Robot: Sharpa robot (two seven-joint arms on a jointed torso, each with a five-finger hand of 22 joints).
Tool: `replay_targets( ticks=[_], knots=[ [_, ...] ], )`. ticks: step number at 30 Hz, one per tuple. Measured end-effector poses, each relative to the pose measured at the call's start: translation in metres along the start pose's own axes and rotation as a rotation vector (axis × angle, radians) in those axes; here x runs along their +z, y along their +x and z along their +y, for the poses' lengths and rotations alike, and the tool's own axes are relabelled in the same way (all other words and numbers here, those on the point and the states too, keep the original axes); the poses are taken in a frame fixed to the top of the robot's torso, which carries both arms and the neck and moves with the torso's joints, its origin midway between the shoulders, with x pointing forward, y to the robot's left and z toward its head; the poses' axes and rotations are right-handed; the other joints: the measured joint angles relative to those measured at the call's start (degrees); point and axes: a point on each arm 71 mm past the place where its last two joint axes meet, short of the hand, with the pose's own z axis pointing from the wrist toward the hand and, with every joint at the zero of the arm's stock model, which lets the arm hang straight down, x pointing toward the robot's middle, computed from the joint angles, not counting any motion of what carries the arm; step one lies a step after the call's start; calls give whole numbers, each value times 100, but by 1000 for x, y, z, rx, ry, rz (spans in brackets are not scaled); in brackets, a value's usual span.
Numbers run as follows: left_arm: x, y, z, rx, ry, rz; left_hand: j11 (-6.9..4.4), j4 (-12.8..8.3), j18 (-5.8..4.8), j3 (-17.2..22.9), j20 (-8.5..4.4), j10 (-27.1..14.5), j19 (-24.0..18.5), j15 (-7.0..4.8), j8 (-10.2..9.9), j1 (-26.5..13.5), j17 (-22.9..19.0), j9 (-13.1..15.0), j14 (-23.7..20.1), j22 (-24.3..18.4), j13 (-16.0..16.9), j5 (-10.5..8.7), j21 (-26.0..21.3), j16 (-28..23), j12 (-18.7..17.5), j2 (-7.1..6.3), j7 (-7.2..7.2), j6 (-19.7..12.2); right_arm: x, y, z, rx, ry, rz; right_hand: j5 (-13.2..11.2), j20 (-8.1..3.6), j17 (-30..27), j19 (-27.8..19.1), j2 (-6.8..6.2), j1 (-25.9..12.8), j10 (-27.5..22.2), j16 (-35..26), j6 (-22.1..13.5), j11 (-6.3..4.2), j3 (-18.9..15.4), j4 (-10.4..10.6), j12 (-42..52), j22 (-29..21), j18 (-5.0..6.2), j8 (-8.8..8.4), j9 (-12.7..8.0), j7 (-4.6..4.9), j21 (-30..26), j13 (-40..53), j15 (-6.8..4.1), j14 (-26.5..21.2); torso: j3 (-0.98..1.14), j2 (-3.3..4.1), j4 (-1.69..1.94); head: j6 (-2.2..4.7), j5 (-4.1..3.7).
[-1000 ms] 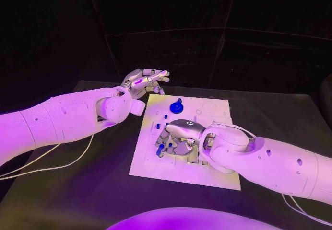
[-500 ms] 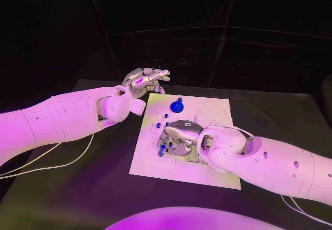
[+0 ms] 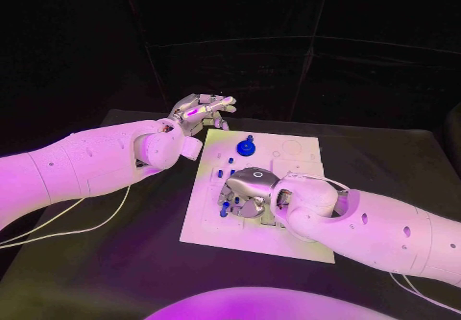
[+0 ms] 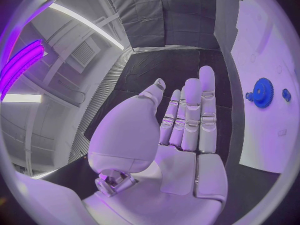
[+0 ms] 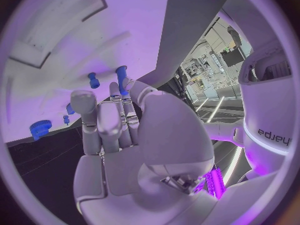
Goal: Assemble the parts on the task board
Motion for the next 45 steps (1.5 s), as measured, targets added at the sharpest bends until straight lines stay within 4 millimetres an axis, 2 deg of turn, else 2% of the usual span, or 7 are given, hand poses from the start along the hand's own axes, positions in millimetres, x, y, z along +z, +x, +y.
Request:
replay_targets(
  ticks=[19, 21, 23, 30, 37, 41, 45],
  knots=[
    [0, 0, 0, 0, -1, 0, 0, 0, 0, 0, 0, 0, 0, 0, 0, 0, 1, 0, 0, 1, 0, 0, 0, 0, 0, 0, 0, 0, 0, 8, 6, -15, -17, 19, 77, 59, -83, -218, -196, -260, -210, 0, -248, 112, -50, 64, -239, -334, 1, -19, -24, 111, -195, -5, 25, -25, 3, -1, -2, -1, 1],
    [0, 0, 0, 0, -1, 0, 0, 0, 0, 0, 0, 0, 0, 0, 0, 0, 1, 0, 0, 1, 0, 0, 0, 0, 0, 0, 0, 0, 0, 8, 6, -15, -15, 17, 77, 106, -544, -553, -245, -309, -498, -304, -427, 181, -84, 93, -354, -862, 7, -19, -32, 174, -536, -14, 139, -209, 3, -3, -4, -1, 2],
    [0, 0, 0, 0, -1, 0, 0, 0, 0, 0, 0, 0, 0, 0, 0, 0, 1, 0, 0, 1, 0, 0, 0, 0, 0, 0, 0, 0, -1, 8, 5, -15, -12, 13, 77, 185, -1278, -984, -268, -332, -863, -789, -633, 280, -180, 64, -367, -1473, 137, -19, -33, 250, -983, -15, 216, -548, 3, -4, -7, -1, 4],
    [0, -1, 0, 0, -2, 0, 0, 0, 0, 0, 0, 0, 0, 0, 0, 0, 1, 0, 0, 1, 0, 0, 0, 0, 0, 0, 0, 0, -5, 4, 1, -7, -4, -48, 118, 325, -2390, -1315, -338, -402, -1563, -1419, -1293, 349, -817, 111, -229, -1776, 138, -19, -32, 249, -1376, 23, 307, -1230, 7, -5, -8, 14, 4],
    [-1, -2, 0, 1, -3, -3, 0, 16, 0, -16, 0, 0, 0, 21, 39, 0, -10, 0, -21, -12, 0, 0, 0, 0, 0, 0, 0, 0, -24, -3, -5, 26, 0, -129, 297, 325, -2502, -1315, -288, -351, -1666, -1306, -1377, 373, -1413, 218, 164, -1827, 138, -19, -4, 258, -1444, 58, 326, -1292, 10, -11, -13, 35, -27],
    [-2, -5, 0, 2, -4, -7, 0, 16, -1, -16, 0, 0, 0, 21, 39, 0, -10, 0, -21, -12, 0, 0, 0, 0, 0, 0, 0, 0, -52, -11, -17, 85, 41, -168, 359, 318, -2505, -1308, -170, -301, -1334, -1197, -1092, 320, -1551, 296, 486, -1827, 138, 108, 45, 283, -1444, 109, 311, -1277, 5, -23, -18, 92, -114],
    [-5, -9, -1, 5, -5, -15, 0, 16, -1, -16, 0, 0, 0, 21, 39, 0, -10, 0, -21, -11, 0, 0, 0, 0, 0, 0, 0, 0, -88, -27, -41, 189, 147, -211, 537, 188, -1140, -831, -48, -425, -484, -296, -692, 121, -1687, 458, 1034, -1388, 137, 291, 94, 139, -1058, 269, 134, -587, -3, -34, -25, 154, -269]
  ],
)
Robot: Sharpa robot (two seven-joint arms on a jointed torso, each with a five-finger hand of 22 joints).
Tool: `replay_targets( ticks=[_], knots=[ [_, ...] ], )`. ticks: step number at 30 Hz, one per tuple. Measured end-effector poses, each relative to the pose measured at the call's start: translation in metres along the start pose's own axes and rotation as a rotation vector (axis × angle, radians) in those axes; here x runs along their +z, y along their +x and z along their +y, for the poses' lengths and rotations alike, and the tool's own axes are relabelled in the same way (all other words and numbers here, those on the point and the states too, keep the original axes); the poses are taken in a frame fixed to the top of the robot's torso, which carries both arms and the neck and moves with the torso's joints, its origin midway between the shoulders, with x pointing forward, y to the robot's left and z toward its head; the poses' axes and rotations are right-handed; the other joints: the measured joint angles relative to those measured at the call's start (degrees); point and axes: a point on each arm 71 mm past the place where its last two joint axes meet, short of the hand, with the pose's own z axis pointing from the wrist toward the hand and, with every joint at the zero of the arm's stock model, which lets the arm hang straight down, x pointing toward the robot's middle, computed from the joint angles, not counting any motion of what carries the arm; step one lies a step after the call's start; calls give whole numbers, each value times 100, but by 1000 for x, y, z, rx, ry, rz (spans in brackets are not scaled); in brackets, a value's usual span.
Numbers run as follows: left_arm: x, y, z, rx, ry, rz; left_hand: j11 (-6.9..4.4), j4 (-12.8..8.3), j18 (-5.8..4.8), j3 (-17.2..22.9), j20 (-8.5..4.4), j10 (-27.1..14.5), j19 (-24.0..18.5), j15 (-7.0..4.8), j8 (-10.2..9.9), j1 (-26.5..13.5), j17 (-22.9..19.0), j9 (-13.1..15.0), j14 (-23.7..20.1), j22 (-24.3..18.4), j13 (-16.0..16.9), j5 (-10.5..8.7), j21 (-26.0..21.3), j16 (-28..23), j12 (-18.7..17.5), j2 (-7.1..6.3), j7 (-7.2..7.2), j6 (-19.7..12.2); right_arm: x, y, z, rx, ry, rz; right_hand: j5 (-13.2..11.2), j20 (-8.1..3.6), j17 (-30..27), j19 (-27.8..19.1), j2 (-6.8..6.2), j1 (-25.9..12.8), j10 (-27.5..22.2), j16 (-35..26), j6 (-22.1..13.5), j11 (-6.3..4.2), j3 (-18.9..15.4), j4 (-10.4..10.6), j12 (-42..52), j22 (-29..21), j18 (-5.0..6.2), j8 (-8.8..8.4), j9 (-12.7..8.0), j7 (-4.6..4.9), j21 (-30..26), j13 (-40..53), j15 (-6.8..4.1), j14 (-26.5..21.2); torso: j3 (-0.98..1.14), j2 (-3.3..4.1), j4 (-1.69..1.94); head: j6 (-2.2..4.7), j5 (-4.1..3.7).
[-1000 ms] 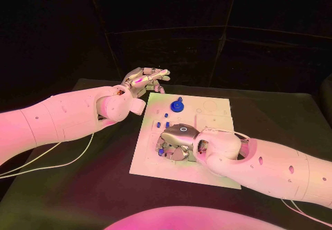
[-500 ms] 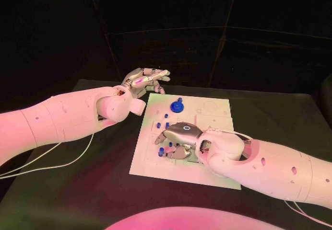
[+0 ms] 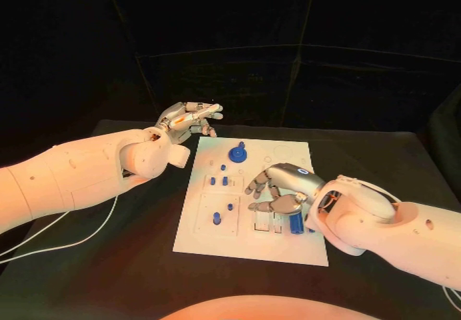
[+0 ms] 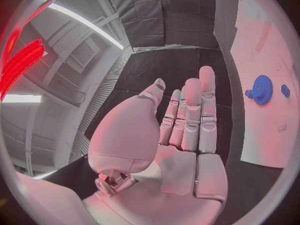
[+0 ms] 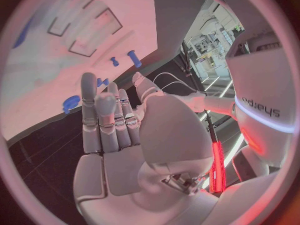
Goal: Assemble the parts on the task board
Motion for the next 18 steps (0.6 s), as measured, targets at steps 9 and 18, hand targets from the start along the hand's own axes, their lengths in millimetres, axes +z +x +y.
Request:
replay_targets(
  ticks=[9, 18],
  knots=[
    [-2, -1, 1, 1, -4, -2, 0, 0, 0, 0, 0, 0, 0, 0, 0, 0, 0, 0, 0, 1, 0, 0, 0, 0, 0, 0, 0, 0, -51, -24, -49, 164, 325, -25, 592, -374, 1837, 1244, -66, -625, 651, 1011, 332, -375, -862, 903, 1758, 2019, -274, 397, 118, -293, 1420, 1429, -361, 590, -8, -36, -80, 79, -337],
    [-5, -2, 4, 4, -14, -1, 0, 0, 0, 0, 0, 0, 0, 0, 0, 0, 1, 0, 0, 1, 0, 0, 0, 0, 0, 0, 0, 0, -71, -20, -70, 168, 524, 15, 436, -378, 2825, 1468, 90, -562, 827, 1479, 174, -398, -1526, 1208, 3782, 2706, -363, 707, 238, -373, 1852, 3973, -362, 588, -4, -55, -122, 85, -475]
  ],
)
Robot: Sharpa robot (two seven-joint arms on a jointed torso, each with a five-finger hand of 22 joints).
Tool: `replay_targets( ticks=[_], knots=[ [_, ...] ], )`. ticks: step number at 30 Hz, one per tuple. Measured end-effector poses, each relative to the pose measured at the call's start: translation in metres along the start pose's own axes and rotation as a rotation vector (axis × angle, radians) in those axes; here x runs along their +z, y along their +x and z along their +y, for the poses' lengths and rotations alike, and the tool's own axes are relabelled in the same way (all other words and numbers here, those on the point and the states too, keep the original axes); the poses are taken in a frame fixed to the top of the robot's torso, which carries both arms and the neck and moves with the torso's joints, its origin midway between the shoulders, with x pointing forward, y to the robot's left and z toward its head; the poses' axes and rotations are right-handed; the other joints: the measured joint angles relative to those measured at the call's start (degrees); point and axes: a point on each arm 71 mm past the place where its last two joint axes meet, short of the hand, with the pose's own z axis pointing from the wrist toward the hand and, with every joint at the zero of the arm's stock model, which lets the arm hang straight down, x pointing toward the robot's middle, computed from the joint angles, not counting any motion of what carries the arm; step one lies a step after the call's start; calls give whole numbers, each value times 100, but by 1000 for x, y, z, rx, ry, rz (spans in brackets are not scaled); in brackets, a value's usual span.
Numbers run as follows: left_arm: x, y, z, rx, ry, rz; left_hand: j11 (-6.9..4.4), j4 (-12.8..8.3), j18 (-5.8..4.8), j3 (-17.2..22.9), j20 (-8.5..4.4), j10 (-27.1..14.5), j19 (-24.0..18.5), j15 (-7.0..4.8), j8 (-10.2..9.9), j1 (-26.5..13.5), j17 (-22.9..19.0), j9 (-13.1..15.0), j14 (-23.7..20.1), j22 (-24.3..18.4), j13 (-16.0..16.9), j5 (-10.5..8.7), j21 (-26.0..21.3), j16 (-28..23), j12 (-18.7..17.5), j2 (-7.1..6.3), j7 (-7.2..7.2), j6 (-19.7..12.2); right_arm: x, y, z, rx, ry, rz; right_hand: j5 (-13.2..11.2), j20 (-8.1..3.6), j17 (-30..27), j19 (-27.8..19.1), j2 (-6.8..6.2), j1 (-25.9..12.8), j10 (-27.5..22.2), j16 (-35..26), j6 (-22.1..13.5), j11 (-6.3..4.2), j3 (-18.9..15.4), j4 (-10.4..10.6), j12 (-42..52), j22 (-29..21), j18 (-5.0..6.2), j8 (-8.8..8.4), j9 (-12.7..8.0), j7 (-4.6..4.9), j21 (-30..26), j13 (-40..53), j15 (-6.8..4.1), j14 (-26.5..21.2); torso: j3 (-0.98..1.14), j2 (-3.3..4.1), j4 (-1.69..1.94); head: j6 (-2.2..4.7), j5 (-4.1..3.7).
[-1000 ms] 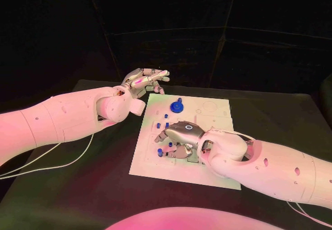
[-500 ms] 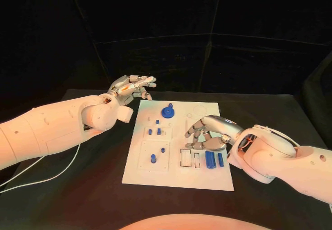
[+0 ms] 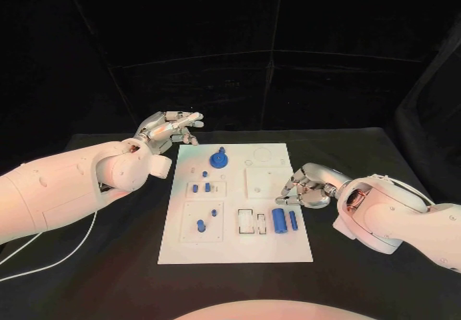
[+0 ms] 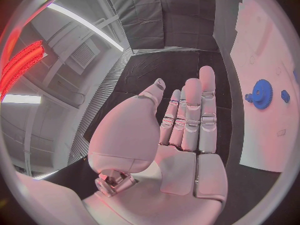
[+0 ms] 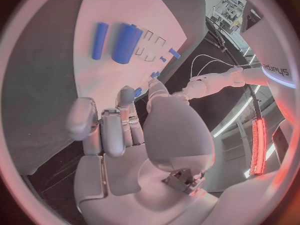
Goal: Assemble the parts on the task board
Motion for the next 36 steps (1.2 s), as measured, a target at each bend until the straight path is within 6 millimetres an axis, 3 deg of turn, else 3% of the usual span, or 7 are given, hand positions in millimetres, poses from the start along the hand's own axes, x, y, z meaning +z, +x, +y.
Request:
replay_targets(
  ticks=[6, 8, 11, 36],
  knots=[
    [-1, 0, 1, 0, -2, 0, 0, 0, 0, 0, 0, 0, 0, 0, 0, 0, 0, 0, 0, 0, 0, 0, 0, 0, 0, 0, 0, 0, -2, 12, -6, -36, 70, 34, -95, -11, 383, 63, 59, -59, 286, 149, -42, 2, -252, 7, 756, 211, 1, 87, 49, -2, 99, 1006, 0, 0, -7, -2, 3, -7, -42],
    [-1, 0, 1, 0, -2, 0, 0, 0, 0, 0, 0, 0, 0, 0, 0, 0, 0, 0, 0, 1, 0, 0, 0, 0, 0, 0, 0, 0, -2, 15, -7, -50, 84, 42, -95, 5, 430, 80, 59, -59, 317, 175, -42, -14, -283, 8, 888, 244, -88, 132, 63, -2, 126, 1182, 1, 0, -7, -2, 3, -9, -47],
    [-2, -1, 1, 1, -3, -1, 0, 0, 0, 0, 0, 0, 0, 0, 0, 0, 0, 0, 0, -7, 0, 0, -23, 0, 0, 0, 0, 0, -1, 19, -7, -71, 97, 49, -95, 5, 438, 80, 59, -59, 374, 196, -42, -10, -306, 13, 1018, 283, -89, 168, 84, -2, 159, 1359, 1, 0, -7, 0, 3, -18, -49],
    [-2, -2, 1, 0, -5, 0, 0, 0, 0, 0, 0, 0, 0, 0, 0, 0, -4, 0, 0, -6, 0, 0, -23, 0, 0, 0, 0, 0, 9, 38, 2, -181, 96, 96, -95, -15, 436, 100, 81, -82, 415, 213, -40, -10, -402, -1, 1175, 341, -87, 320, 223, -2, 182, 1663, 1, 0, -10, 15, 18, -52, -96]
  ],
)
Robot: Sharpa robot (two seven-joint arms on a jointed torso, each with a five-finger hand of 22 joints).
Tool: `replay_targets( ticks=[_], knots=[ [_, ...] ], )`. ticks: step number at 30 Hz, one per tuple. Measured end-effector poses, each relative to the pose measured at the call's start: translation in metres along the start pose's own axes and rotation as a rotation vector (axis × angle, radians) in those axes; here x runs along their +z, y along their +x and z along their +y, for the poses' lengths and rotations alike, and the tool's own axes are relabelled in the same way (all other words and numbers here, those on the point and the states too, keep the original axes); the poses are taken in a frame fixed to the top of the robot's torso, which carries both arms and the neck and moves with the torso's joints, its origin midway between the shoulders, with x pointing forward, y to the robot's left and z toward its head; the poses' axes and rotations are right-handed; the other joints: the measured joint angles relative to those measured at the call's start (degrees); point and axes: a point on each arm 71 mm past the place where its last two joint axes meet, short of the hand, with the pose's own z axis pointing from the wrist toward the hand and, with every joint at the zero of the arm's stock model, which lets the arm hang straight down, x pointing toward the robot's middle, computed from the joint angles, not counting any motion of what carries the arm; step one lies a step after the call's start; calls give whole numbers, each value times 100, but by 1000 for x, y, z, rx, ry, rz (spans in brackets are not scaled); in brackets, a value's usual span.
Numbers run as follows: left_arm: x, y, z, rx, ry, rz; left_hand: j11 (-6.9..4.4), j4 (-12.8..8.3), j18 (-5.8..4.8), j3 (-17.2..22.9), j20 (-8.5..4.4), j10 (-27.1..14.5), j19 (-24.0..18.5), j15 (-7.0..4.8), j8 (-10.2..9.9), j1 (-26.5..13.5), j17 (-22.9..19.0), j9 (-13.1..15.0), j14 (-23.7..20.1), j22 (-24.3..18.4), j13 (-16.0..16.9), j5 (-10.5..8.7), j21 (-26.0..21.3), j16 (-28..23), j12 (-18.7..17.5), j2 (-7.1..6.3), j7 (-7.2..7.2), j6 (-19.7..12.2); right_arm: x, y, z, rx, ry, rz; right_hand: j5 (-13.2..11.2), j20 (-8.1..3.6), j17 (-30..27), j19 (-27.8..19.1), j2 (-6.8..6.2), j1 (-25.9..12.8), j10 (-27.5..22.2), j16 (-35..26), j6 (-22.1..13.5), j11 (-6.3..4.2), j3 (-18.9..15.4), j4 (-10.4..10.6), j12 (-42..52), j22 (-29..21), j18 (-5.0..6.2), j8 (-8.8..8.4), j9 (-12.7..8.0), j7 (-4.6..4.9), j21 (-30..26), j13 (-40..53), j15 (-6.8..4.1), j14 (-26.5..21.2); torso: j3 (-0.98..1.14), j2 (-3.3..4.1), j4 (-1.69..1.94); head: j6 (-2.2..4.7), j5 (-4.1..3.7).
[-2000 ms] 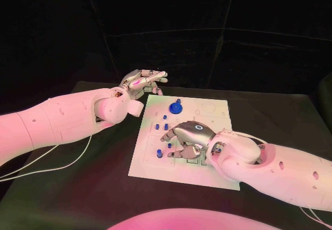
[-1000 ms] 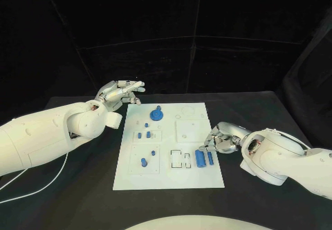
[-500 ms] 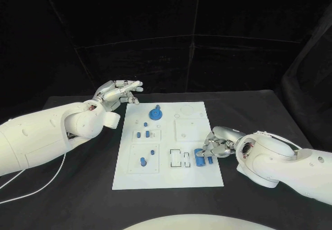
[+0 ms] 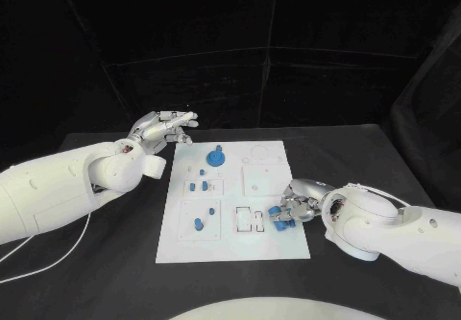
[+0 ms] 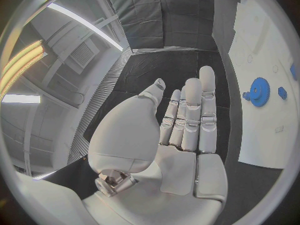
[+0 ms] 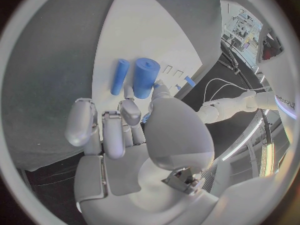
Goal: Assemble the parts on the task board
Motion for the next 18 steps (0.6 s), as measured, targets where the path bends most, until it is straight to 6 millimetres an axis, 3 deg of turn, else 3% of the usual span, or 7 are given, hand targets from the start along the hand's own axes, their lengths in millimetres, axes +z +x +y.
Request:
replay_targets(
  ticks=[7, 13, 18],
  knots=[
    [0, 0, 0, -1, -2, 1, 0, 0, 0, 0, 0, 0, 0, 0, 0, 0, 0, 0, 0, 0, 0, 0, 0, 0, 0, 0, 0, 0, 3, 2, 5, -21, -13, -1, 83, 0, 0, 0, 1, 1, 13, 0, 51, -13, 0, 0, 22, 0, 0, 81, 50, -31, 0, 50, 0, 0, -4, 1, 7, -7, -3],
    [-1, -1, 0, -1, -3, 1, 0, -16, 0, -16, 0, 0, 0, 0, 0, 0, -4, 0, 0, -3, 0, 0, 0, 0, 28, 0, 0, 0, 4, 3, 7, -29, -16, -8, 294, -12, -1, 12, 204, 48, 64, 0, 174, -64, -2, 2, 79, 14, 1, 228, 184, -138, 0, 154, -47, 5, -11, -3, 4, -13, -19],
    [-1, -1, 0, -2, -5, 4, 0, -17, 0, -16, 0, 0, 0, 0, 0, 0, -6, 0, 0, -8, 0, 0, 0, 0, 29, 0, 0, 0, 2, 5, 7, -19, -17, -22, 567, -51, -1, 51, 326, 131, 114, 0, 224, -114, -20, 0, 89, 76, 0, 276, 300, -165, 49, 240, -72, -10, -9, -8, -7, -3, -21]
  ],
)
